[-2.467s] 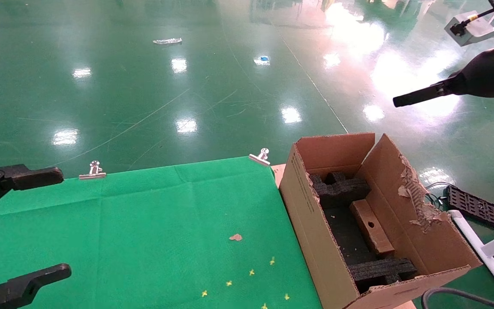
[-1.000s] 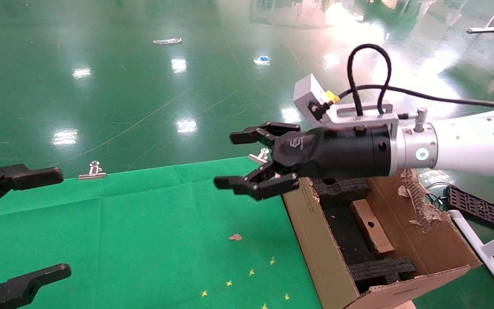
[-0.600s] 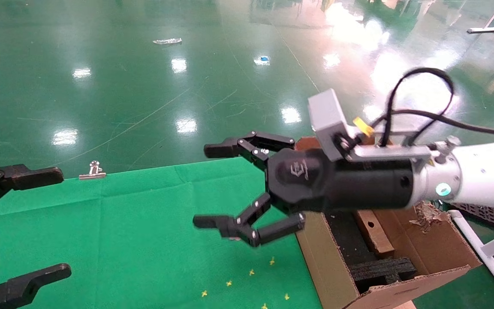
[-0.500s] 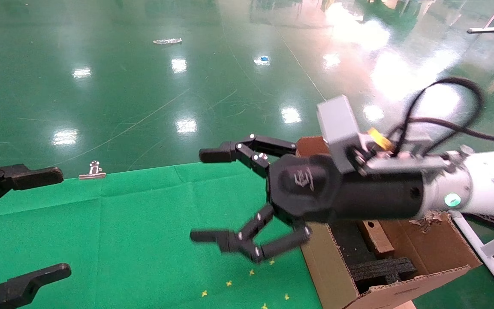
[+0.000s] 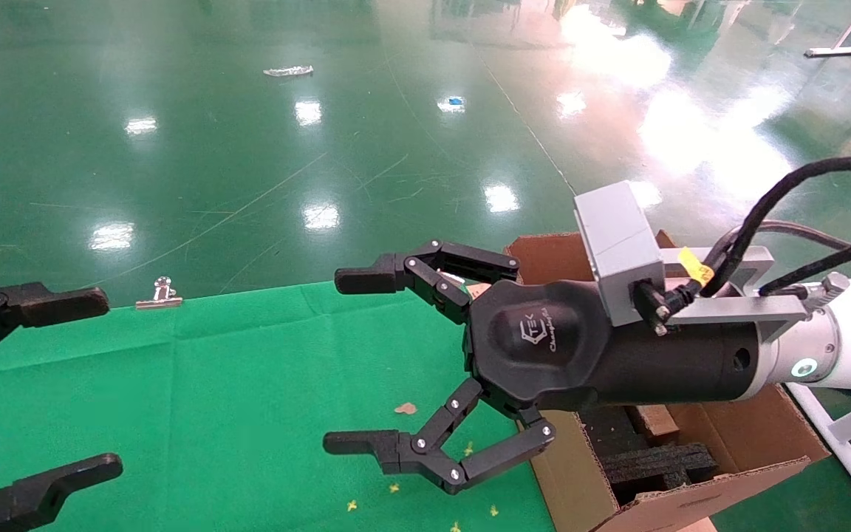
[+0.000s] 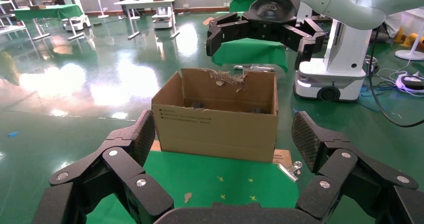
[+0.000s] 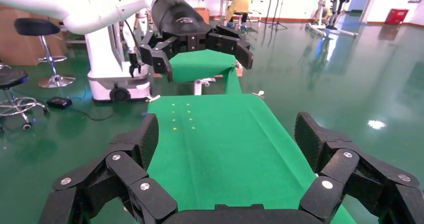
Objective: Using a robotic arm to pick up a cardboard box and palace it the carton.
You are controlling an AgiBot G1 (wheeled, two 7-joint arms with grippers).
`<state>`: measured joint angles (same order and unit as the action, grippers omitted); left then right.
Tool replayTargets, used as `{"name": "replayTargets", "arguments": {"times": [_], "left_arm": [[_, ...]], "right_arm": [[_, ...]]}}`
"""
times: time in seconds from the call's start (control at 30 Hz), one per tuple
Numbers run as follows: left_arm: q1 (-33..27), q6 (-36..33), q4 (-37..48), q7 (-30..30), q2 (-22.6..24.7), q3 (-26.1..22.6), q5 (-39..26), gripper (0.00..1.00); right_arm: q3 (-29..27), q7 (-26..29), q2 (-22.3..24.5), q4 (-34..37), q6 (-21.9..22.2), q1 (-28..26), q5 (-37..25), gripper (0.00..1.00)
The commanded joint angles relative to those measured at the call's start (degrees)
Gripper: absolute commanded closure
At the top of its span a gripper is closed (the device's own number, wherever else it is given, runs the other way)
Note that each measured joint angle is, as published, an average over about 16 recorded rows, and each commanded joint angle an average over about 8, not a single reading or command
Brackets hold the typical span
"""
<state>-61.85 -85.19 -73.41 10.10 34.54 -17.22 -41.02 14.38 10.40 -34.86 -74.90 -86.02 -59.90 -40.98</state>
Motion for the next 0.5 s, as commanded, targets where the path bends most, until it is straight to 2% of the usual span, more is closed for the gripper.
{"name": "replayTargets", "arguments": {"times": [0.03, 0.5], "left_arm": [[0.00, 0.00, 0.00, 0.00, 0.00, 0.00, 0.00, 0.00], [0.00, -0.01, 0.00, 0.00, 0.00, 0.00, 0.00, 0.00]], "right_arm": [[0.32, 0.08, -0.02, 0.27, 0.05, -0.32, -0.15, 0.00], [1.25, 0.28, -0.09, 1.03, 0.26, -1.26, -0.65, 0.00]]}}
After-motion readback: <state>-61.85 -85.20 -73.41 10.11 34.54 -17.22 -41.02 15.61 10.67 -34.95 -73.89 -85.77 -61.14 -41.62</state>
